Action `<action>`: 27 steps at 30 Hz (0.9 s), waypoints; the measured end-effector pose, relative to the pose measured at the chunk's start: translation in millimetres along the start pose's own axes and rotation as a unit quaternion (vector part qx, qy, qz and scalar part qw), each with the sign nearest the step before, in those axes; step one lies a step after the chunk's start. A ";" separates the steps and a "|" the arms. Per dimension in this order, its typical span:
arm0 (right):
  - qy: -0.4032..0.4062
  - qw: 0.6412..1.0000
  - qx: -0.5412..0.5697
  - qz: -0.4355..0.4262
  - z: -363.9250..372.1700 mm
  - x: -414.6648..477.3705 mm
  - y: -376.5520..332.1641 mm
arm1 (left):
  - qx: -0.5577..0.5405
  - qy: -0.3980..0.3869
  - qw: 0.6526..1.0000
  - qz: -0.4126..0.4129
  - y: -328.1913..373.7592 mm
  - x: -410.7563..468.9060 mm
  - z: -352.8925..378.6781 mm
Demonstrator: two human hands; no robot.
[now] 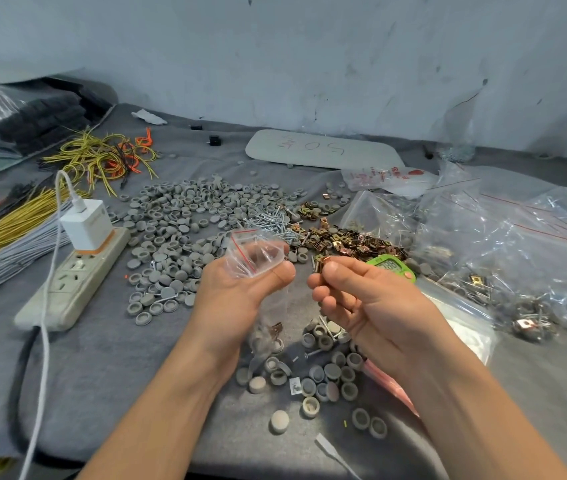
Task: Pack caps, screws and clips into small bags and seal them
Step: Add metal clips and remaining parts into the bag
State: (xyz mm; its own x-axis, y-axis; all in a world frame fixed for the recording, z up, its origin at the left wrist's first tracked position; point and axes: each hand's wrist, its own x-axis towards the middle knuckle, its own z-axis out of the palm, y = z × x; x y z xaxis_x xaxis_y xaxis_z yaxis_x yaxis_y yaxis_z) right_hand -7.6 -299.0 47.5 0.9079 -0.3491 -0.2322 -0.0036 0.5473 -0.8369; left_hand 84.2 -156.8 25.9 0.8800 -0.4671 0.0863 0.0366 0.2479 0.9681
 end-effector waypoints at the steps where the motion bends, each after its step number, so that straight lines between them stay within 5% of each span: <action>1: 0.009 1.000 -0.011 -0.003 -0.4 1.0 1.0 | 0.002 -0.004 1.000 -0.001 0.3 -0.4 -0.5; 10: 0.019 0.996 -0.087 -0.026 5.7 3.5 11.4 | 0.000 -0.057 0.998 0.031 -0.5 -2.7 -3.6; 27: 0.006 0.989 -0.122 -0.078 5.7 4.7 17.6 | 0.053 -0.022 0.988 0.144 2.8 -3.4 0.3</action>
State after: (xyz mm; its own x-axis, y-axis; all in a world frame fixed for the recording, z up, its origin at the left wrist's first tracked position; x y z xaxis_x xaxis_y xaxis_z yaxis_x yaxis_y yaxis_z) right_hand -1.0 -286.7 34.5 0.9000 -0.4253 -0.0953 0.0337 0.2858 -0.9577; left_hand 81.2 -154.8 28.3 0.8250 -0.4275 0.3697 -0.2640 0.2868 0.9209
